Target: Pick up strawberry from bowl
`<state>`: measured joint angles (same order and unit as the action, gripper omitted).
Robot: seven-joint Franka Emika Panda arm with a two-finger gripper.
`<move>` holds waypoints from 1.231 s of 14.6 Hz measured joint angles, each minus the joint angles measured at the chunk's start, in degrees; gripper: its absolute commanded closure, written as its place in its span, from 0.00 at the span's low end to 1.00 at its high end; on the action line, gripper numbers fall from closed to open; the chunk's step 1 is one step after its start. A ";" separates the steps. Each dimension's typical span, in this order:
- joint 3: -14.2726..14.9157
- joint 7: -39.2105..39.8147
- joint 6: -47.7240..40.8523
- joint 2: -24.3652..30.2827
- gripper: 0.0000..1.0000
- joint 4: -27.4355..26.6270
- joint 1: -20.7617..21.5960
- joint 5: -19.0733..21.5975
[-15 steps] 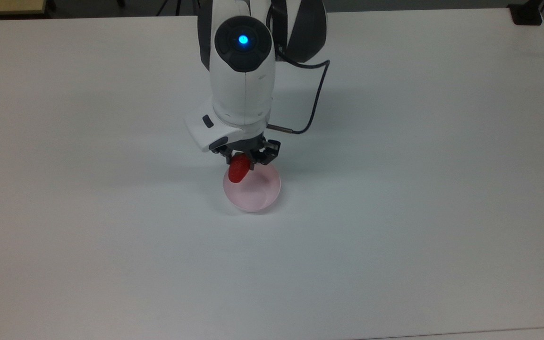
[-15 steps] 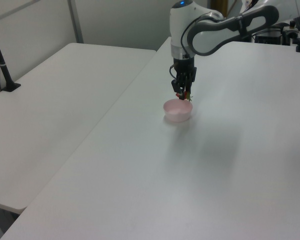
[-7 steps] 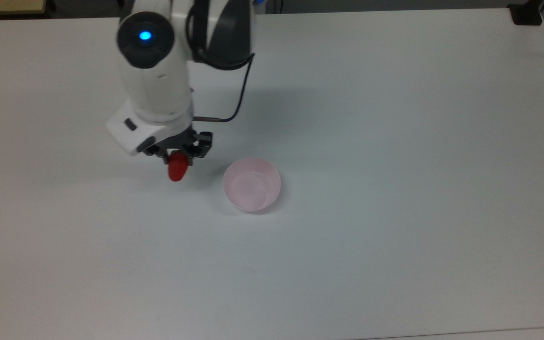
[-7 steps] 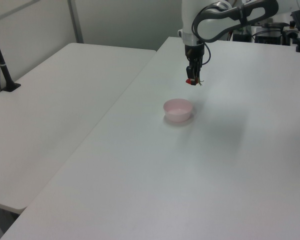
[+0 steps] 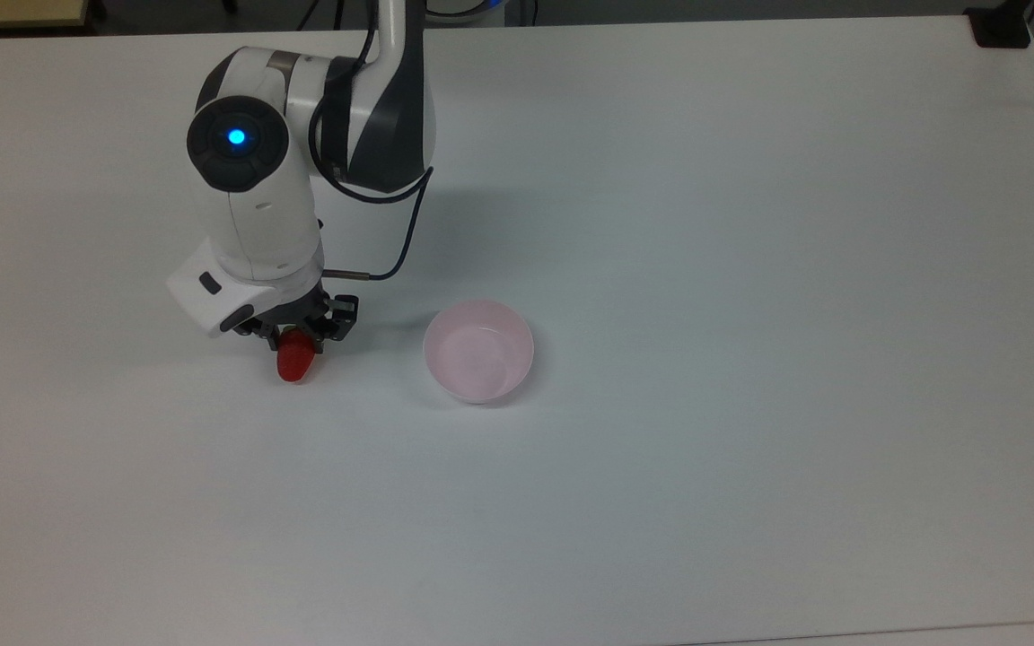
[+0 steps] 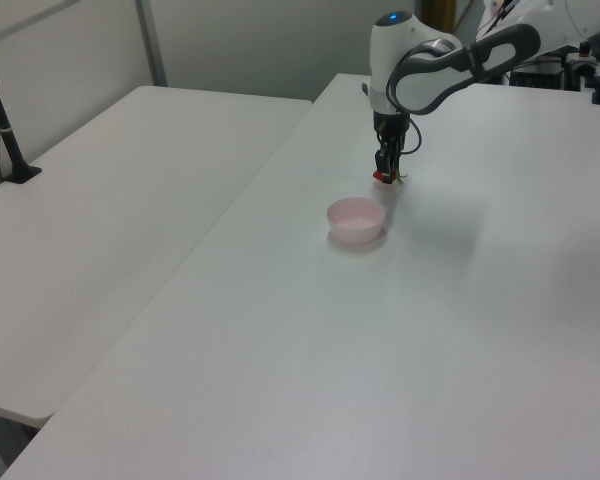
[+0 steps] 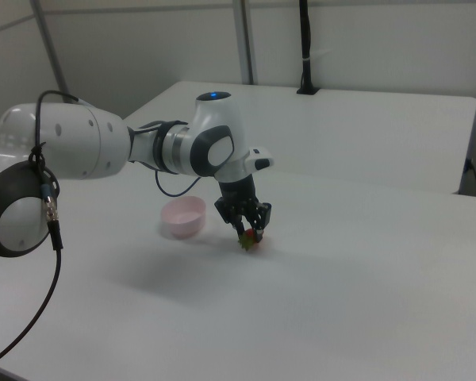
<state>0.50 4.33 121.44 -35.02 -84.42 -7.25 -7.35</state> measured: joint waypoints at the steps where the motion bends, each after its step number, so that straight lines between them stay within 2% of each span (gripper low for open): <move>1: 0.00 0.00 0.03 -0.11 0.29 0.00 -0.12 -0.08; 2: 0.00 0.00 0.03 -0.10 0.00 0.04 -0.15 -0.12; 8: -0.04 0.00 -0.29 1.41 0.00 0.80 -0.11 -0.14; 12: -0.62 -0.26 -8.03 8.51 0.00 1.57 1.07 -0.09; 15: -0.76 -2.79 -16.11 14.92 0.00 1.60 4.13 -0.05; 18: -0.94 -8.77 -21.55 19.84 0.00 1.45 8.11 0.18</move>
<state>-0.43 -4.44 99.89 -15.18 -82.97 0.86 -7.17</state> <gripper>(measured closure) 0.000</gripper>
